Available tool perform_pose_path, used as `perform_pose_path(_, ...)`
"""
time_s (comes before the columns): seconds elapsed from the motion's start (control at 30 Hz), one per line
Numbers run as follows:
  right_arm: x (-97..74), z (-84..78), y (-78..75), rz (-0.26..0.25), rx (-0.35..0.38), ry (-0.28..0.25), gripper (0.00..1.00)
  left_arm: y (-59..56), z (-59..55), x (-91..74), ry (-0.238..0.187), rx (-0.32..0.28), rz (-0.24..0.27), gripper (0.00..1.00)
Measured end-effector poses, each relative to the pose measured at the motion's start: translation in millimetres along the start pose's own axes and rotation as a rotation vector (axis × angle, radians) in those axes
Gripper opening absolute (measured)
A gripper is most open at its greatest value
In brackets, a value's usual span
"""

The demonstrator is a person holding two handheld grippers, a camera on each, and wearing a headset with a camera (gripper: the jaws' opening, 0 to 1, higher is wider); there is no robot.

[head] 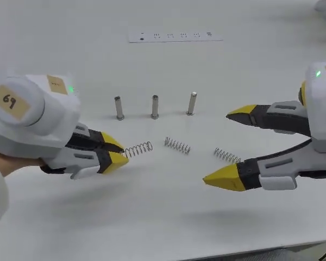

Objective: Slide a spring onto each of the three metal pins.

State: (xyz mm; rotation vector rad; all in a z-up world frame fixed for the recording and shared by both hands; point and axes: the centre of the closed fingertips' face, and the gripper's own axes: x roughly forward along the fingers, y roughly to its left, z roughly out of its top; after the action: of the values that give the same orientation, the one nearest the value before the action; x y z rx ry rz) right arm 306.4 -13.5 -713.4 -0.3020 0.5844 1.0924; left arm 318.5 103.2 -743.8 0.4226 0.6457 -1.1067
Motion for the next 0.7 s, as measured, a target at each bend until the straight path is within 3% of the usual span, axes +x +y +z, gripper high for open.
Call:
perform_pose_path(0.1, 4.0, 0.2, 3.3, 0.022, -0.005, 0.005, 0.74, 0.7, 3.5, -1.6, -0.014, -0.014, -0.004, 0.02)
perform_pose_path(0.37, 9.7, 4.7, 12.6, 0.088, -0.044, 0.015, 0.70, -2.9, 5.2, -3.1, -0.004, 0.014, -0.024, 0.02)
perform_pose_path(0.47, 11.7, 7.7, 12.6, 0.099, -0.063, 0.010, 0.64, -3.5, 6.3, -3.2, -0.010, 0.006, -0.031, 0.02)
perform_pose_path(0.7, 18.4, 10.4, 14.0, 0.131, -0.094, 0.018, 0.62, -5.0, 8.5, -1.6, -0.013, 0.013, -0.044, 0.02)
